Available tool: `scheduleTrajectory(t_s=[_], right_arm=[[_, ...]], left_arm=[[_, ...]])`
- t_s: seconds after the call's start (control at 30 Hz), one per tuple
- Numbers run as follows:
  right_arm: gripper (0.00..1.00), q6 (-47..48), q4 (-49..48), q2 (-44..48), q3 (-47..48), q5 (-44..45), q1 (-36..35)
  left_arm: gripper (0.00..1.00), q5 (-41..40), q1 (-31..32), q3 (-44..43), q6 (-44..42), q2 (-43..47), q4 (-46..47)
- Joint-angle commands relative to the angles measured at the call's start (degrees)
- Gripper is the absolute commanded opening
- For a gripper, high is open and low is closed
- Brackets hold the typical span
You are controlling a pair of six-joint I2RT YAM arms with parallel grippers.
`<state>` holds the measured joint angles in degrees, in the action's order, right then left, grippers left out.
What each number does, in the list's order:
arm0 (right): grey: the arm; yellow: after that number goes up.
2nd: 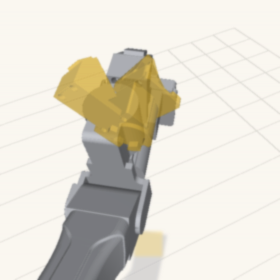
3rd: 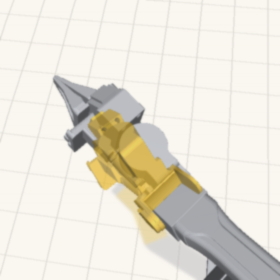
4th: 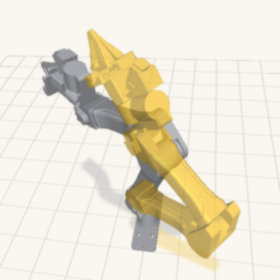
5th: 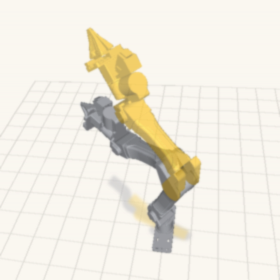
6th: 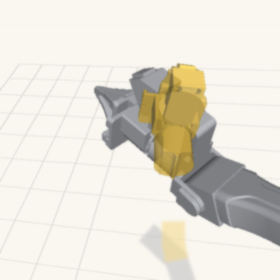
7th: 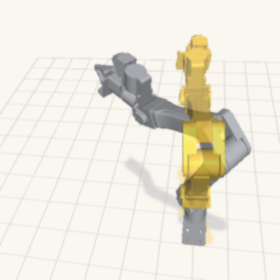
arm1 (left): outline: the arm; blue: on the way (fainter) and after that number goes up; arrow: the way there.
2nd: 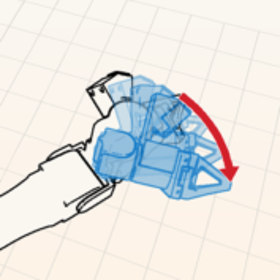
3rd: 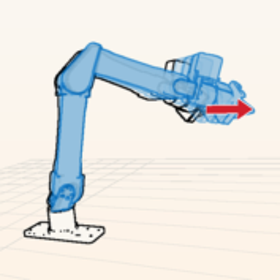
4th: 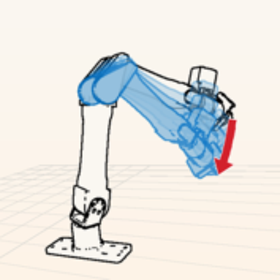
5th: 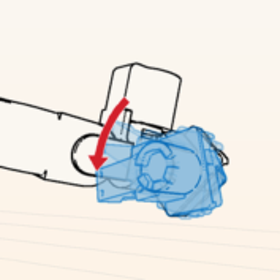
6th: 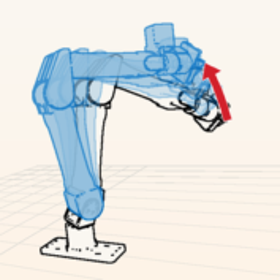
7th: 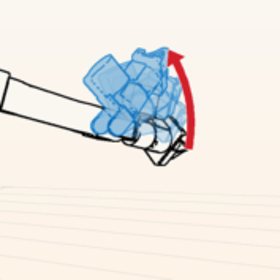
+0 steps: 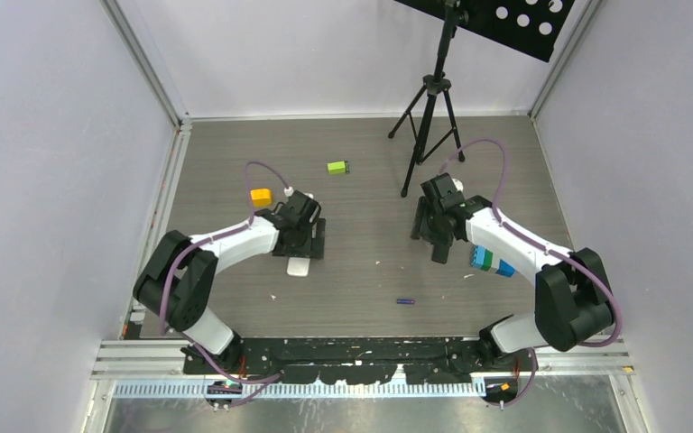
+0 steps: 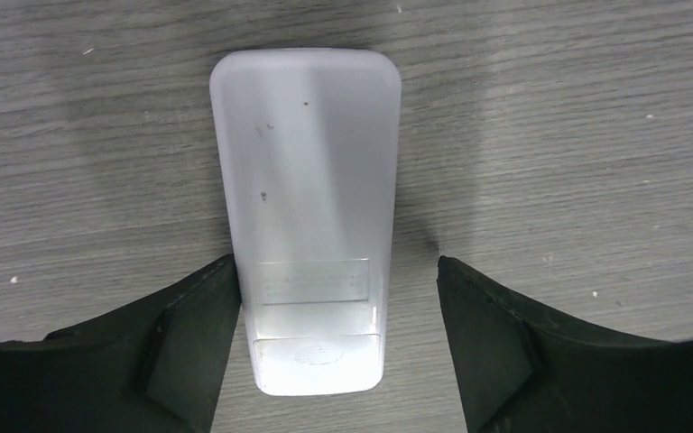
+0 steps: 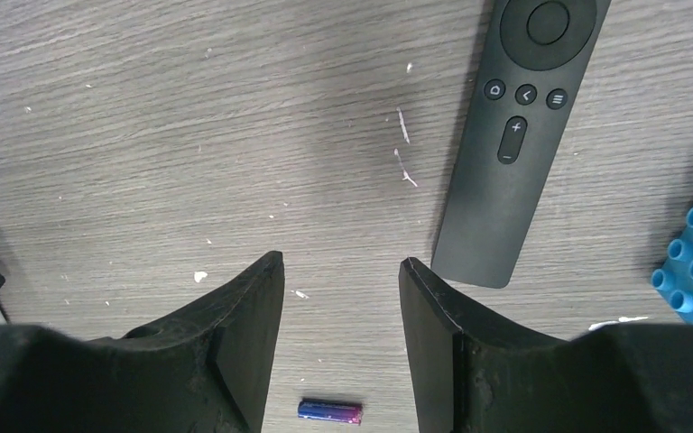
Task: Load the batteries into the remote control
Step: Pick up the remote control from the center of the board.
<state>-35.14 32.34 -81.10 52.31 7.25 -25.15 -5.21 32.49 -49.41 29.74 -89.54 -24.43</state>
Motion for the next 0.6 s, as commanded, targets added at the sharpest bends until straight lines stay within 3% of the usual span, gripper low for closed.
scheduleTrajectory(t_s=[0.0, 0.17, 0.37, 0.47, 0.57], right_arm=[[0.55, -1.2, -2.1, 2.4, -0.3, -2.1, 0.1], [0.54, -0.9, -8.8, 6.4, -4.0, -11.0, 0.0], [0.52, -8.2, -27.9, 12.0, -12.8, -22.8, -2.1], [0.52, -13.0, -34.4, 12.2, -13.6, -19.7, -6.7], [0.56, -15.1, -37.7, 10.8, -13.5, -9.9, -14.3]], left_arm=[[0.76, -7.2, 3.0, -1.3, 1.2, -3.0, -2.0], [0.65, -10.3, 4.1, -1.7, 3.3, -3.7, -2.5], [0.53, -3.6, 4.2, -2.7, 7.0, -1.1, 0.1], [0.49, 1.3, 4.2, -4.3, 10.1, 0.0, 2.5], [0.46, 3.4, 4.2, -6.5, 13.4, 0.1, 4.0]])
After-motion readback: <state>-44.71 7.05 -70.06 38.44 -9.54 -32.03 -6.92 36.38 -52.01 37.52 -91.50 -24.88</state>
